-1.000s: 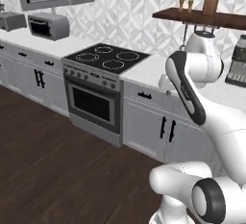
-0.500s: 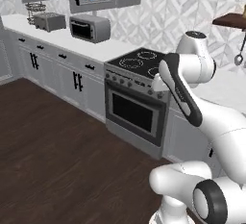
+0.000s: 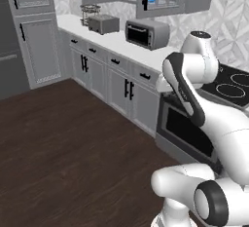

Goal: Gather all objects into one cabinet and sort the glasses and bowls to opposite sides.

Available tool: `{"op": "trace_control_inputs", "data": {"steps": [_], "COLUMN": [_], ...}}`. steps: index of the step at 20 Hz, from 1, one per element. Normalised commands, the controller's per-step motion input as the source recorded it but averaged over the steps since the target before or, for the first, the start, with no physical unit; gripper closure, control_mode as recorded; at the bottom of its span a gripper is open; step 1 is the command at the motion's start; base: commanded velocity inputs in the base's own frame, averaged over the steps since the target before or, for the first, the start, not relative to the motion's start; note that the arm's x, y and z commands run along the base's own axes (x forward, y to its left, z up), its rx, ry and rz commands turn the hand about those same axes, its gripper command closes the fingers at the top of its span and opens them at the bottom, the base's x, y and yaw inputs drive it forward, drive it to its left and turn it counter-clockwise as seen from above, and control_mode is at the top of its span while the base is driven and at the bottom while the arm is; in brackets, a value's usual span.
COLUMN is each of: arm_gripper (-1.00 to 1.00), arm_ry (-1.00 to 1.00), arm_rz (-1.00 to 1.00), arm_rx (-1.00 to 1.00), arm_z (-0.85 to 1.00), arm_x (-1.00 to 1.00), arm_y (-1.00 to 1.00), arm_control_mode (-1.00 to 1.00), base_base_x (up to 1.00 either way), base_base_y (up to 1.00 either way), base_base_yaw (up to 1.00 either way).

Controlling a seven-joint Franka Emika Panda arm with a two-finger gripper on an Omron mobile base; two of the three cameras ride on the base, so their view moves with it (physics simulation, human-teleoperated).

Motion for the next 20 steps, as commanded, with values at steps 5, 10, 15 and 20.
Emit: {"op": "trace_control_inputs", "data": {"steps": [5,10,15,20], "arm_gripper": [-1.00,-1.00,-1.00,-1.00], "arm_ry": [0.00,0.00,0.00,0.00], "arm_rz": [0.00,0.00,0.00,0.00], "arm_rx": [0.00,0.00,0.00,0.00], "arm_z": [0.00,0.00,0.00,0.00], "arm_x": [0.00,0.00,0.00,0.00], "arm_y": [0.00,0.00,0.00,0.00], "arm_control_mode": [1.00,1.00,1.00,1.00], "base_base_x": [1.00,1.00,1.00,1.00], "base_base_y": [0.99,0.94,0.33,0.08], "base_base_yaw": [0.20,0.14,0.00,-0.01]}}
